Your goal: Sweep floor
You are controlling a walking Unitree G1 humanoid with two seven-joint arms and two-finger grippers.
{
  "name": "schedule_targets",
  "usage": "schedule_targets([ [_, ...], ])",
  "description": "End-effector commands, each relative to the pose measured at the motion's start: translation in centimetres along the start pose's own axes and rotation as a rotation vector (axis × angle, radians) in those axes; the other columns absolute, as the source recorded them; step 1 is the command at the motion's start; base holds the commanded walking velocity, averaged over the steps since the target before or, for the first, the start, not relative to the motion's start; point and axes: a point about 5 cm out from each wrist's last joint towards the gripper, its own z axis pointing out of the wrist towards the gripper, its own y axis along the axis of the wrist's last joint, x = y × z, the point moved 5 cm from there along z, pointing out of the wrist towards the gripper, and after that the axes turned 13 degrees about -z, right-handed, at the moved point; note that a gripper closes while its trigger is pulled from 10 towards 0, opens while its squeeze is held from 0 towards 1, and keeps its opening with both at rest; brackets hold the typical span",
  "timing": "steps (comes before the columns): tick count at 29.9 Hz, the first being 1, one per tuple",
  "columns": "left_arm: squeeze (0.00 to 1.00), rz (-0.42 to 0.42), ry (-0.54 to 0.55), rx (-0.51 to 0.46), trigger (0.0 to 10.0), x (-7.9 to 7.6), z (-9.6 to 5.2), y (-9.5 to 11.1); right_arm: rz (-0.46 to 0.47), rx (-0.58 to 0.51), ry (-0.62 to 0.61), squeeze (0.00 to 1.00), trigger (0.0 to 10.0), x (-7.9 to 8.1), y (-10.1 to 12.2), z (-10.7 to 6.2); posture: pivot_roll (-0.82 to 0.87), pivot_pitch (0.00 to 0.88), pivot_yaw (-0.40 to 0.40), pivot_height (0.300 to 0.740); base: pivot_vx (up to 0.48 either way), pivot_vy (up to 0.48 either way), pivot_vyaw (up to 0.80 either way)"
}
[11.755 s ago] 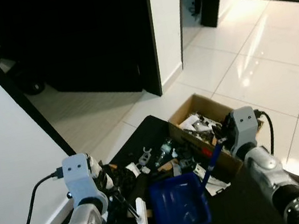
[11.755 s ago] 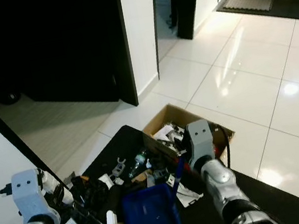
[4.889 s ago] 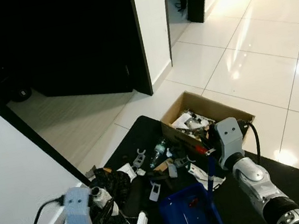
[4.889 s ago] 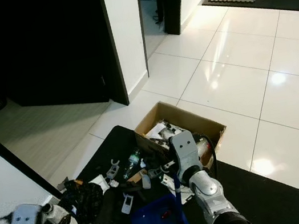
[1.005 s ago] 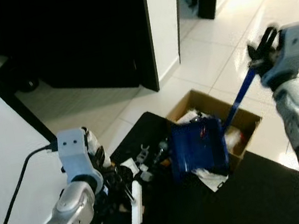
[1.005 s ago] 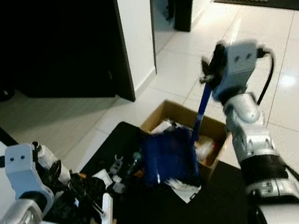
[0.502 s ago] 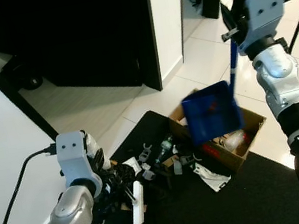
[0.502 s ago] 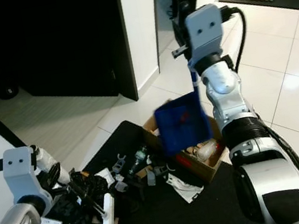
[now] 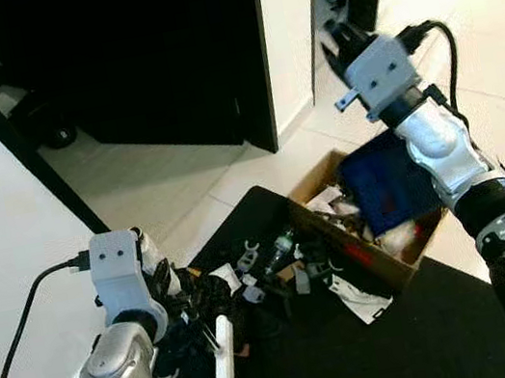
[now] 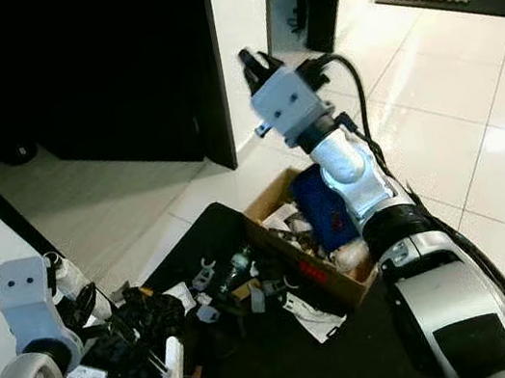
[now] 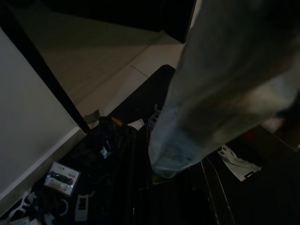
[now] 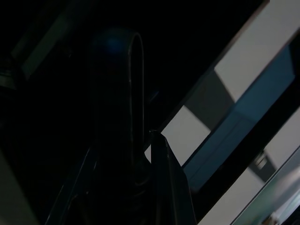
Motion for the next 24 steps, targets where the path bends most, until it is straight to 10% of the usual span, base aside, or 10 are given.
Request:
schedule_targets([
  [1, 0.0, 0.016, -0.004, -0.023, 10.0, -0.2, -0.5, 0.4, -0.059, -0.089, -0.005, 0.0, 10.0, -0.5, 1.6, 0.7, 0.2, 0.218, 0.05, 0.74, 0.0, 0.0, 0.0],
  [15, 0.0, 0.016, -0.011, -0.023, 10.0, -0.3, -0.4, 0.5, -0.136, -0.15, 0.073, 0.0, 10.0, 2.2, 2.2, -0.2, 0.2, 0.213, 0.052, 0.74, 0.0, 0.0, 0.0],
  [24, 0.0, 0.007, -0.011, -0.012, 10.0, -0.5, -0.5, -0.2, 0.096, -0.016, -0.14, 0.0, 10.0, -1.7, 0.2, -0.1, 0.19, 0.214, 0.048, 0.74, 0.0, 0.0, 0.0],
])
